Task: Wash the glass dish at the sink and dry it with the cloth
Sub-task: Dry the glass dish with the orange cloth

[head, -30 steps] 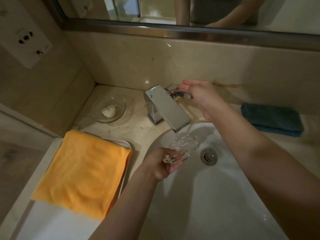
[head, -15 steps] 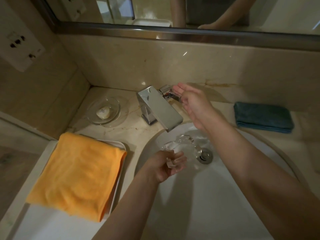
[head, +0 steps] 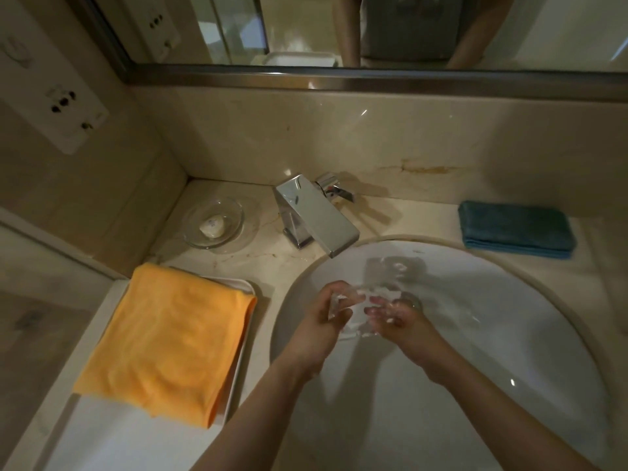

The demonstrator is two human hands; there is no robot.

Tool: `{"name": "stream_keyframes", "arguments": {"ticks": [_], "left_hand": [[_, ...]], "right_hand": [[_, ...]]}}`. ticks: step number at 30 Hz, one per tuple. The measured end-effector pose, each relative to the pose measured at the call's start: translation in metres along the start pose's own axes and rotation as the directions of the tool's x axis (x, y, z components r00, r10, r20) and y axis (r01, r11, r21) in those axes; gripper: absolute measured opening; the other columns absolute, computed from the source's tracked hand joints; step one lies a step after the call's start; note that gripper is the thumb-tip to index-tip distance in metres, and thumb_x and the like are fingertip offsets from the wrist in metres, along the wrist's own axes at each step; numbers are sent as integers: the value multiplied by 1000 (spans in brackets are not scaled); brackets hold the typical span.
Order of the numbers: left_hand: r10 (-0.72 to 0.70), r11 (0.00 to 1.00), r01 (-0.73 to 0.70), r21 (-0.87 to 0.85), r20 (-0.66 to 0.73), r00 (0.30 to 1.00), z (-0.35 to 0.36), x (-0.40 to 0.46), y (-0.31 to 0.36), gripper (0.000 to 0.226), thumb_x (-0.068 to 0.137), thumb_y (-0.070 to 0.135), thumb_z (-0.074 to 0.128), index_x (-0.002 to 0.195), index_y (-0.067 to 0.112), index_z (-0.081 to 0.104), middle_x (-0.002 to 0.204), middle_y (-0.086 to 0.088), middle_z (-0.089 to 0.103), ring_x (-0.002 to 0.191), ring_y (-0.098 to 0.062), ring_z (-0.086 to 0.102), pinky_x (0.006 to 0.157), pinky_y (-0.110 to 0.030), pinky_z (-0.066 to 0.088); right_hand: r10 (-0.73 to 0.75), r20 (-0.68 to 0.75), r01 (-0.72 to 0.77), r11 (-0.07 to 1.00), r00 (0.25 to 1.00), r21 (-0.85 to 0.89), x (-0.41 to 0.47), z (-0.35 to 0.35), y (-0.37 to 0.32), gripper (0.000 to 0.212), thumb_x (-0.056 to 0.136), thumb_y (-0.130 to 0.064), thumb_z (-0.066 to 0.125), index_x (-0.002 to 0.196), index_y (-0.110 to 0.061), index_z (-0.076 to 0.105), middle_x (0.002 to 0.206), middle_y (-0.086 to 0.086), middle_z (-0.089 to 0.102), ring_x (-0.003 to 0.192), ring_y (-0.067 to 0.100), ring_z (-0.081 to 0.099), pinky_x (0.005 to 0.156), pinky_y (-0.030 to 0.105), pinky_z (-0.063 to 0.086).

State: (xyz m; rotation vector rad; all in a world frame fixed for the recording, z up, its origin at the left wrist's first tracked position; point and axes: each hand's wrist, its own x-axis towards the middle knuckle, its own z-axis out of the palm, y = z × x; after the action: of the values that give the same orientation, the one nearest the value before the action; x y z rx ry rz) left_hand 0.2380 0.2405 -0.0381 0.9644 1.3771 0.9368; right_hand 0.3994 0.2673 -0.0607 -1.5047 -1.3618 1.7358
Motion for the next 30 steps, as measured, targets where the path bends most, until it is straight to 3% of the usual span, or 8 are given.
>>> {"name": "stream_keyframes", "arguments": {"ticks": [3, 7, 11, 15, 18, 20, 26, 30], "left_hand": [[130, 971, -144, 189, 83, 988, -1, -5, 6, 29, 89, -8, 46, 106, 14, 57, 100, 11, 58, 91, 7, 56, 86, -15, 43], [276, 886, -273, 375, 47, 960, 2, -10, 7, 48, 79, -22, 42, 112, 6, 64, 111, 18, 54, 107, 21, 47, 89, 3, 31], [410, 806, -313, 503, -92, 907, 7, -21, 5, 59, 71, -23, 45, 115, 11, 65, 123, 2, 55, 109, 16, 38, 85, 7, 31], [536, 716, -422, 556, -50, 843, 6, -38, -3, 63, 70, -16, 53, 120, 23, 56, 124, 2, 55, 110, 12, 48, 90, -3, 41], [318, 835, -221, 504, -114, 941, -2, -40, 3, 50, 82, -9, 51, 122, 19, 58, 117, 10, 57, 104, 9, 53, 88, -4, 41], [116, 909, -69, 410, -91, 989, -9, -46, 8, 45, 83, -2, 54, 121, 22, 56, 109, 6, 65, 99, -5, 63, 88, -22, 51], [-140, 976, 140, 164, -9, 990, -27, -82, 15, 33, 89, 11, 56, 109, 37, 51, 98, 2, 67, 75, -5, 66, 72, -25, 55], [138, 841, 48, 538, -301, 944, -70, -100, 4, 42, 89, 38, 52, 129, 25, 49, 134, 3, 51, 115, -11, 54, 90, -13, 42]], "right_hand": [[-167, -138, 157, 984, 976, -81, -7, 1, -7, 16, 84, -1, 62, 83, -17, 66, 79, -11, 66, 67, -13, 61, 68, 7, 44], [-428, -259, 368, 896, 866, -248, -17, 5, -6, 23, 85, 4, 53, 94, -14, 65, 90, -11, 64, 84, -20, 56, 74, -2, 39], [-535, -242, 475, 839, 809, -266, -25, 5, -5, 29, 78, -23, 46, 99, -33, 62, 104, -18, 63, 103, -13, 55, 86, 1, 39], [-639, -174, 555, 749, 749, -363, -35, 7, -3, 59, 80, 6, 50, 107, -46, 58, 115, -29, 58, 117, 3, 53, 98, 10, 39], [-452, -94, 402, 857, 887, -323, -40, 8, -19, 38, 89, 1, 54, 99, -36, 56, 100, -24, 57, 101, -4, 59, 83, -1, 38], [-296, -21, 284, 934, 955, -218, -46, 12, -25, 26, 91, -10, 53, 94, -36, 53, 93, -20, 57, 84, -21, 56, 72, -3, 38], [-13, 158, 6, 999, 987, 41, -57, 27, -37, 8, 94, -17, 49, 94, -15, 56, 86, 5, 67, 62, 11, 66, 56, 17, 51], [39, 146, -54, 993, 989, 105, -58, 48, -43, 14, 95, -20, 46, 90, -12, 56, 74, 1, 69, 50, 14, 63, 47, 22, 47]]}}
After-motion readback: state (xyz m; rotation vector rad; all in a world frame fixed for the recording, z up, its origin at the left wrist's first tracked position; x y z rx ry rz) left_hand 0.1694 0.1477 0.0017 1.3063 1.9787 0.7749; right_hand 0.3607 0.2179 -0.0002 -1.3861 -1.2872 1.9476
